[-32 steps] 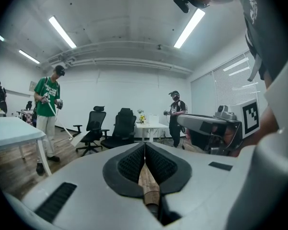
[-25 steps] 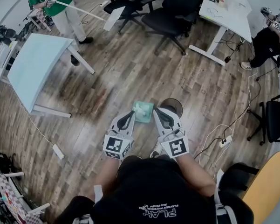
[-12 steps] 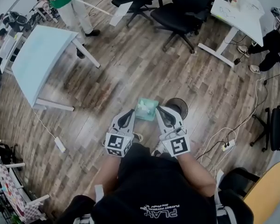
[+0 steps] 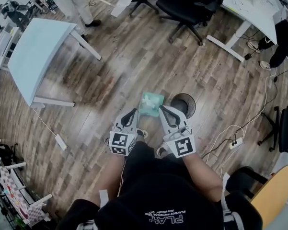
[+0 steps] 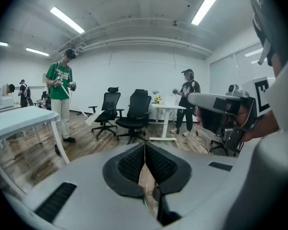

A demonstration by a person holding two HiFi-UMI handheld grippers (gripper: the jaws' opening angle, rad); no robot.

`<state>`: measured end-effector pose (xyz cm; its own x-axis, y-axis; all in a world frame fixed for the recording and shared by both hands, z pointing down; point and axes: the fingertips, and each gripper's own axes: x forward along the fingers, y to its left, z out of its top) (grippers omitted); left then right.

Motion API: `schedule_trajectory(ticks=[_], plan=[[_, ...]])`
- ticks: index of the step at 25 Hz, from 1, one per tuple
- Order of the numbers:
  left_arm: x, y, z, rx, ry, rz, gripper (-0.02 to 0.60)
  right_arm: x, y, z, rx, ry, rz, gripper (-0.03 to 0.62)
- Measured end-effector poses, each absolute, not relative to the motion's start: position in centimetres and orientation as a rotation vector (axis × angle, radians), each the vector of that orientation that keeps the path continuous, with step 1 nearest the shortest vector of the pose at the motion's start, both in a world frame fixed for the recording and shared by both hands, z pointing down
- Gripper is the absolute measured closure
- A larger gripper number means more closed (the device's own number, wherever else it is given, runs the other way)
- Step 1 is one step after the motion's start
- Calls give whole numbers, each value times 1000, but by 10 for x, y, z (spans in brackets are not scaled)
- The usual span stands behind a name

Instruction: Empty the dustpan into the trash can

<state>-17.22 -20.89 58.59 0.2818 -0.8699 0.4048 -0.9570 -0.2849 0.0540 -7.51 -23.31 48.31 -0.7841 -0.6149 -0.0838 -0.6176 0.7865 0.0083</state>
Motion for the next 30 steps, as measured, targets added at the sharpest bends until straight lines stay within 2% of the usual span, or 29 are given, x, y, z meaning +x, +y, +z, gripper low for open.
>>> schedule_trajectory(ticks=[11, 20, 21, 22, 30], plan=[[-170, -216, 643, 2195, -1587, 488, 557, -91, -242, 561, -1040, 3068, -17, 571], [-193, -208, 699, 2036, -1556, 602, 552, -74, -259, 611, -1200, 3088, -115, 571], [-194, -207, 706, 2013, -1544, 616, 517, -72, -260, 615, -1204, 3099, -111, 570], [-196, -206, 713, 1986, -1532, 625, 456, -72, -260, 618, -1207, 3108, -110, 571], [-198, -201, 771, 1829, -1414, 745, 377, -67, -264, 639, -1262, 3112, -209, 571]])
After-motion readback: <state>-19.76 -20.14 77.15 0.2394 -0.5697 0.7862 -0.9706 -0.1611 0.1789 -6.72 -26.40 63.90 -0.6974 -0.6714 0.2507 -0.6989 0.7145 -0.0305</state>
